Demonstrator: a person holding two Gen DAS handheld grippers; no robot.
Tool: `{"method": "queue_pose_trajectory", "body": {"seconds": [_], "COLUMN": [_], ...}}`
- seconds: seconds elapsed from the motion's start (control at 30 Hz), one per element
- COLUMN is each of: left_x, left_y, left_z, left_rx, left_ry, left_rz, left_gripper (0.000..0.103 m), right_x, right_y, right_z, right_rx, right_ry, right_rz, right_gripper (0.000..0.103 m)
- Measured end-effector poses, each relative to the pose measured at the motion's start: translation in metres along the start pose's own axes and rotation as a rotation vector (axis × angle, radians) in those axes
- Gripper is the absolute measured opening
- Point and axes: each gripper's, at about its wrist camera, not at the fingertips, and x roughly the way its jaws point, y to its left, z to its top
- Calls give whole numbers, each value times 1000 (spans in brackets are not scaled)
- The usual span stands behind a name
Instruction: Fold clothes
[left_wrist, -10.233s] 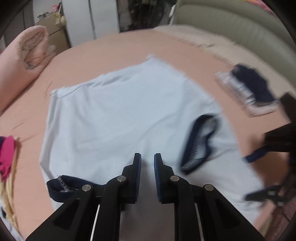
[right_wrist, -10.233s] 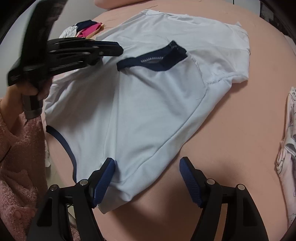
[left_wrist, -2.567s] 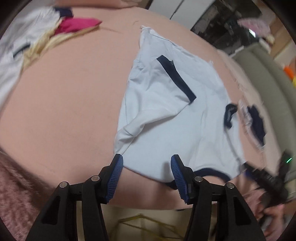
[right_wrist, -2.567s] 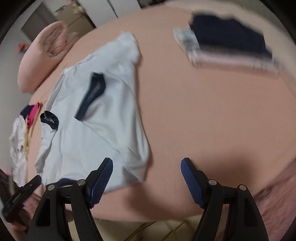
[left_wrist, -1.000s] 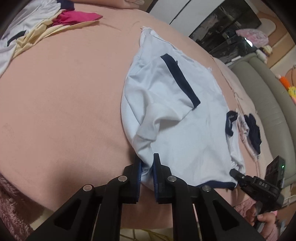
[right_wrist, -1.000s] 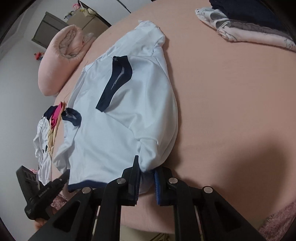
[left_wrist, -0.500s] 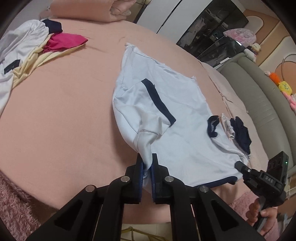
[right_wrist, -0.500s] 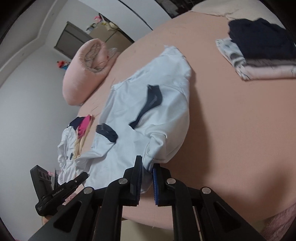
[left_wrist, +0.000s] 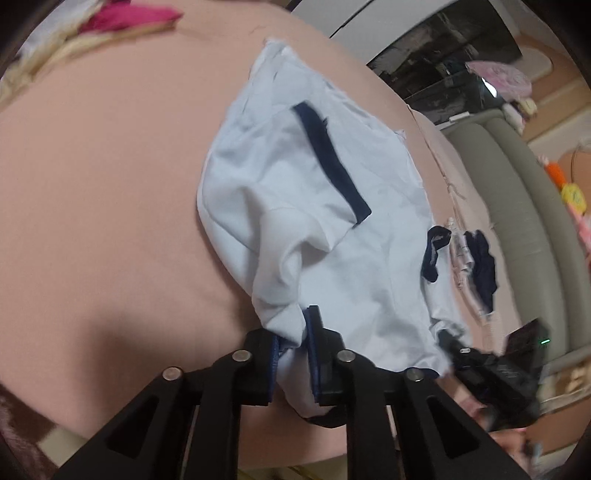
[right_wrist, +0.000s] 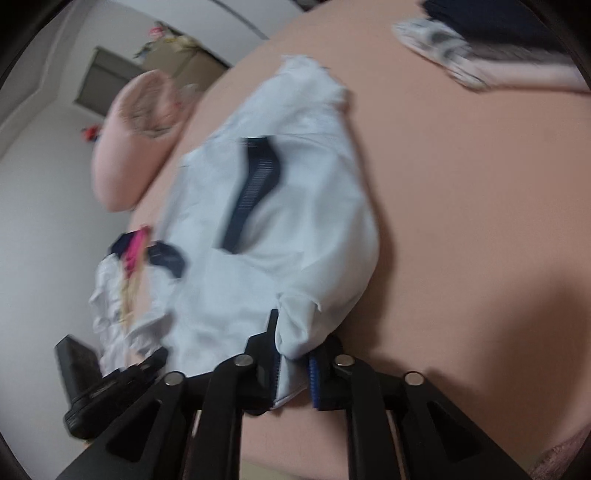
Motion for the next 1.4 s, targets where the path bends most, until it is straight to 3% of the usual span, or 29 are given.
{"method": "queue_pose_trajectory", "body": {"seconds": [0.1, 0.27, 0.47, 0.8, 0.93, 1.17, 1.3, 1.4], "left_x": [-22, -53, -83, -96, -85, -57, -26, 12], "left_y": [-3, -4, -11, 7, 2, -14, -15, -4], "left_z": [-4, -5, -15, -40, -18, 55, 104, 131], "left_rx": [12, 5, 42, -34, -9, -16, -6, -47], "left_ry": [-33, -54, -31, 53, 48, 19, 1, 69], "left_rz": [3, -28, -33, -64, -90, -143, -95, -104], "left_gripper": [5, 5, 5, 5, 5, 5, 5, 7], "right_x": [-21, -50, -78, -98, -77, -57, -30, 5], "right_y": [15, 11, 16, 16, 7, 23, 34, 32], "right_z": [-5, -12, -26, -67, -41, 38, 92, 122], "right_rx": [-83, -50, -16, 32, 44, -40, -78, -96], "right_ry": [-41, -76, -91, -48, -29, -108, -169, -163], "right_rz": [0, 45, 136, 166, 152, 135, 103, 65], "right_gripper": [8, 8, 8, 8, 7, 7, 7, 7]}}
